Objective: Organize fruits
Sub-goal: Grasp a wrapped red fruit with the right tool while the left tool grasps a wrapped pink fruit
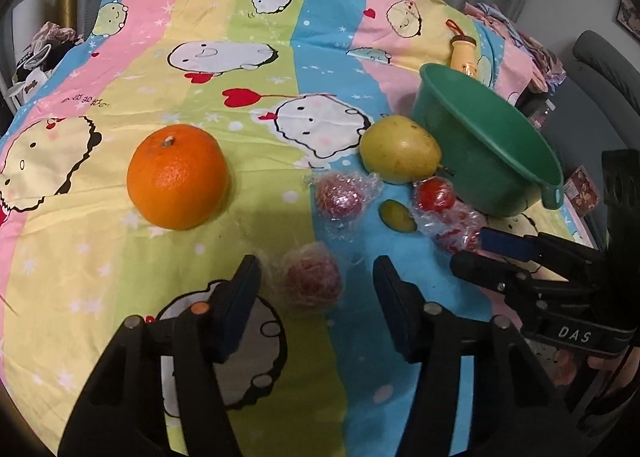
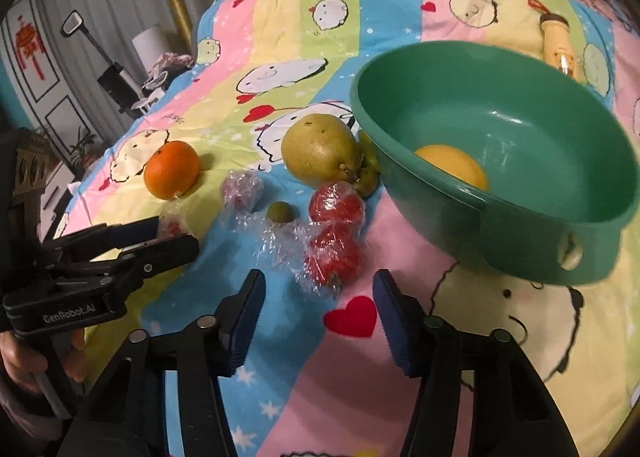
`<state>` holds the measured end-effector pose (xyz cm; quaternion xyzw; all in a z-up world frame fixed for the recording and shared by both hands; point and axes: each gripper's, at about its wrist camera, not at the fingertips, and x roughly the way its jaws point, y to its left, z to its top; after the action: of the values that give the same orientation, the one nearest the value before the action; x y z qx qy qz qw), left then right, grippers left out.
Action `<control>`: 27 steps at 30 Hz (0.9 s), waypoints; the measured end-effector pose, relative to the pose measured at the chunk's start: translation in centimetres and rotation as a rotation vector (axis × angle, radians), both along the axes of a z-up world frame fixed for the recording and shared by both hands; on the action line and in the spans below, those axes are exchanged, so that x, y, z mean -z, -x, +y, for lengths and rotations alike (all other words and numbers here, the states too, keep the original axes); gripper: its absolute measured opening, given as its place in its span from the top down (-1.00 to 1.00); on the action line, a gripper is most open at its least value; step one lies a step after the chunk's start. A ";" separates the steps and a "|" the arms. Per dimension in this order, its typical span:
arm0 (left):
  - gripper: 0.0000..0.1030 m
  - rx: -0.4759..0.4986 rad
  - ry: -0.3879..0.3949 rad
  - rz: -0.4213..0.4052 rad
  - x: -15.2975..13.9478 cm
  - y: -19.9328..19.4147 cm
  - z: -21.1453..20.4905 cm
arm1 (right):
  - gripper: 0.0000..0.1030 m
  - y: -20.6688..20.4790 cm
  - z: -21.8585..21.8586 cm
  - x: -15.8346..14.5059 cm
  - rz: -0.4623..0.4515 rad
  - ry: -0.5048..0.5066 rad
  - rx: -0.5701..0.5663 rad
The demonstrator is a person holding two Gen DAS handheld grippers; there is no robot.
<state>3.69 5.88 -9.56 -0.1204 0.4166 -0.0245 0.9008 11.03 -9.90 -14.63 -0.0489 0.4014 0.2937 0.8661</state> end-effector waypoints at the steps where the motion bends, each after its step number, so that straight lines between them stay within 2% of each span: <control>1: -0.03 -0.004 -0.006 0.007 0.2 0.0 0.0 | -0.04 -0.1 0.0 0.1 0.001 -0.001 -0.002; 3: 0.10 -0.015 -0.006 0.012 0.3 -0.1 0.3 | 0.01 -0.3 0.1 0.3 0.007 -0.006 -0.008; 6: 0.18 -0.026 0.004 0.011 0.4 -0.1 0.7 | 0.13 -0.6 0.1 0.5 0.019 -0.018 -0.014; 9: 0.26 -0.024 0.017 0.010 0.4 -0.1 0.8 | 0.36 -0.8 -0.1 0.4 0.024 -0.030 -0.010; 16: 0.42 -0.014 0.039 0.006 0.3 0.2 0.9 | 0.38 0.2 -1.0 -0.1 0.035 -0.079 -0.012; 22: 0.42 -0.018 0.075 -0.011 -0.5 1.3 1.4 | 0.38 2.5 -3.8 -2.1 0.025 -0.254 -0.073; 25: 0.42 -0.019 0.104 -0.026 -1.1 1.8 1.4 | 0.38 3.0 -5.3 -2.9 0.048 -0.357 -0.105; 27: 0.42 -0.015 0.121 -0.044 -1.7 2.3 1.3 | 0.38 3.2 -5.8 -3.3 0.054 -0.388 -0.111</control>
<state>1.36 7.20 -7.86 -0.1772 0.3937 -0.0455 0.9008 7.83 -15.73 -11.37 0.1049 0.3572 0.4139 0.8307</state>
